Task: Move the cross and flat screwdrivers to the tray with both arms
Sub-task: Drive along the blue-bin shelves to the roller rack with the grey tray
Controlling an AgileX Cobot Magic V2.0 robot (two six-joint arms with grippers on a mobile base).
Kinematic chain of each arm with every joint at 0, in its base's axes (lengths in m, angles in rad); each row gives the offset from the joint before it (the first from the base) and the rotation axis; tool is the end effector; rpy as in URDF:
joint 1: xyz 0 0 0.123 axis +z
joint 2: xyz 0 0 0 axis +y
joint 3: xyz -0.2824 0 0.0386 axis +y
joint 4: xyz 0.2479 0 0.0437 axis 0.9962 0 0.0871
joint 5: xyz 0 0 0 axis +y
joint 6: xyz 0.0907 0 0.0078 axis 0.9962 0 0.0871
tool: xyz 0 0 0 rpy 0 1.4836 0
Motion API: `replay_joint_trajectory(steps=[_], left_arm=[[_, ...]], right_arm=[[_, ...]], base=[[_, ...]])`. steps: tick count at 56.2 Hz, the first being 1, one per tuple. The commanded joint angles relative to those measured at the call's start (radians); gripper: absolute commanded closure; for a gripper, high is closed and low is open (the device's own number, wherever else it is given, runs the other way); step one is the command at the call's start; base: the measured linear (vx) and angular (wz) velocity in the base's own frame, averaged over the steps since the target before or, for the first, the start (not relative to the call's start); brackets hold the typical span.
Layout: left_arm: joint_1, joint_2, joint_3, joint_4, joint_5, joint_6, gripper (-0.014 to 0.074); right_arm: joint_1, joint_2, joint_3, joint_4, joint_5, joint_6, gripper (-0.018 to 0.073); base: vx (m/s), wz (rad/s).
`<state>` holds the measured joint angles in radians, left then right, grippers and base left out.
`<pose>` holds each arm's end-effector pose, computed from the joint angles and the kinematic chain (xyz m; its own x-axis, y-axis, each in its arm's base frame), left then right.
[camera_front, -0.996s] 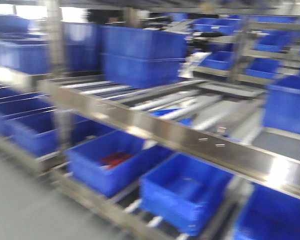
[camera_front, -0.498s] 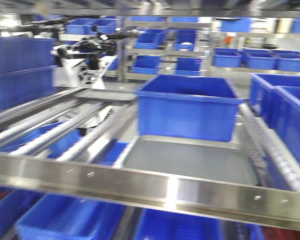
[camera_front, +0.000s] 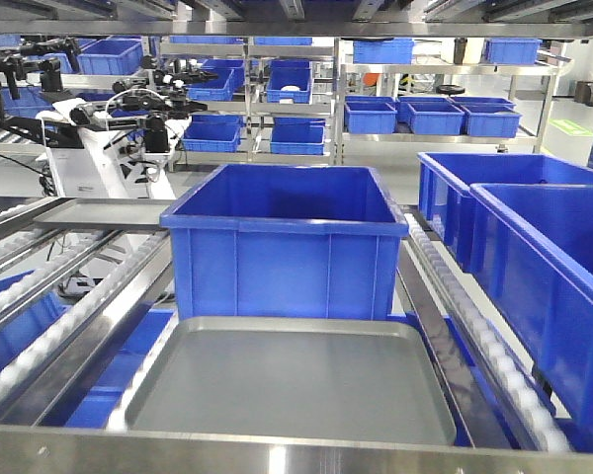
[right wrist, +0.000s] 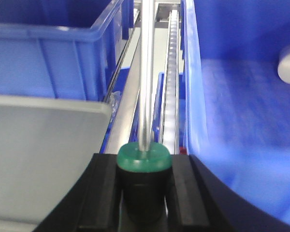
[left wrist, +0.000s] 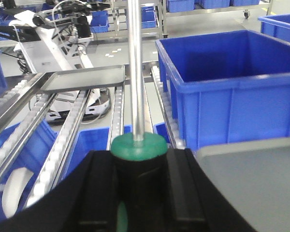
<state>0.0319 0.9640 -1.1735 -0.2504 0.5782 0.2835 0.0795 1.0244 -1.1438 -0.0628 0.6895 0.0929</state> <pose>0.1913 -0.0063 0.4474 -0.2559 0.0636 -0.9646 0.1178 0.9924 0.0342 0.2073 0.0129 0.4150 -0.4635 0.0076 -0.8860 -0.0235 0.9995 0.0209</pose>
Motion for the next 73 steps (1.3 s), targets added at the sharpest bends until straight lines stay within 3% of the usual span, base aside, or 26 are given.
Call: replay_joint_trajectory(steps=[1,73], left_arm=[[-0.004,-0.012,-0.03,-0.018,-0.087,-0.009,0.0594],[-0.004,-0.012,-0.03,-0.018,-0.124,-0.009,0.0594]], right_arm=[[-0.001,-0.014,-0.036,-0.01,-0.093,-0.005,0.0567],[-0.001,-0.014,-0.036,-0.007,-0.098,-0.002,0.0567]], base=[[0.24,-0.05],[0.08,-0.03]])
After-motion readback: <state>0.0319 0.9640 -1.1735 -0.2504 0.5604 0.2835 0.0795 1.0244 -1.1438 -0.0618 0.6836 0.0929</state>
